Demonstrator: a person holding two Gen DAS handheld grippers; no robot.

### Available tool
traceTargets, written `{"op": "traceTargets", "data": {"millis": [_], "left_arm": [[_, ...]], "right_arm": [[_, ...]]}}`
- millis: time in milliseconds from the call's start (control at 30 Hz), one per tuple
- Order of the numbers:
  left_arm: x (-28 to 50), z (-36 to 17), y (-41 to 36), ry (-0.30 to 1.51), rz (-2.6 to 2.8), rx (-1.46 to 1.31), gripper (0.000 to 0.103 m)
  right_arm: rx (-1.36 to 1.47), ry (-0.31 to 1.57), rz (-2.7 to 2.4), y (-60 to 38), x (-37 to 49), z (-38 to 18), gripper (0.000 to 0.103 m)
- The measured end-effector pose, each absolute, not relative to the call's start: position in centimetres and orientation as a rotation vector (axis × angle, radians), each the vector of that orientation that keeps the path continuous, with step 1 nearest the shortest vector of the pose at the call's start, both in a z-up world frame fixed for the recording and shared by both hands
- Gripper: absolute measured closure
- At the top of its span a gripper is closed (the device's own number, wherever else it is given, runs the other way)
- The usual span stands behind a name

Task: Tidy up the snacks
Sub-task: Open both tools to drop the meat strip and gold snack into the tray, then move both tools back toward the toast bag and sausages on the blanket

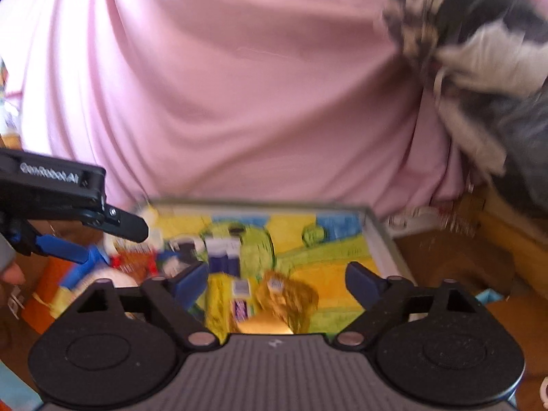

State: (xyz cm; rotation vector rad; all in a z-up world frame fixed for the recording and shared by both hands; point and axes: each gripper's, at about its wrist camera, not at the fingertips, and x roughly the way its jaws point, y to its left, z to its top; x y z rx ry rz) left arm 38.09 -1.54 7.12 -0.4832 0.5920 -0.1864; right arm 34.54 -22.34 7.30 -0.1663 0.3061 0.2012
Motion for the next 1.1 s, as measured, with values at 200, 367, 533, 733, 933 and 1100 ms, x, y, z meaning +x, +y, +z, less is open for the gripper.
{"op": "traceTargets", "data": {"millis": [200,367,533,733,933,1100], "left_arm": [[34.0,9.9,-1.2,0.458,-0.144,-0.366,0.001],[29.9,12.2,-1.4,0.323,-0.147,-0.305,0.001],[25.7,13.3,-1.3,0.239,-0.16,-0.294,0.001],[20.9,12.8,-1.4,0.227,-0.187,-0.256,0.001],[15.6,10.7,-1.7,0.262,-0.232,-0.131,0.001],[12.2,8.9,-1.8,0.318,-0.263,-0.113,0.001]], "right_arm": [[-0.14,0.163,0.222,-22.7,30.3,10.2,0.0],[-0.12,0.097,0.226,-22.8,26.9,12.2,0.0],[-0.091,0.062,0.216,-23.5,23.7,13.7,0.0],[-0.07,0.103,0.148,-24.3,19.1,13.8,0.0],[-0.02,0.191,0.089,-25.0,14.0,12.9,0.0],[-0.049,0.231,0.092,-25.2,11.3,12.7,0.0]]}}
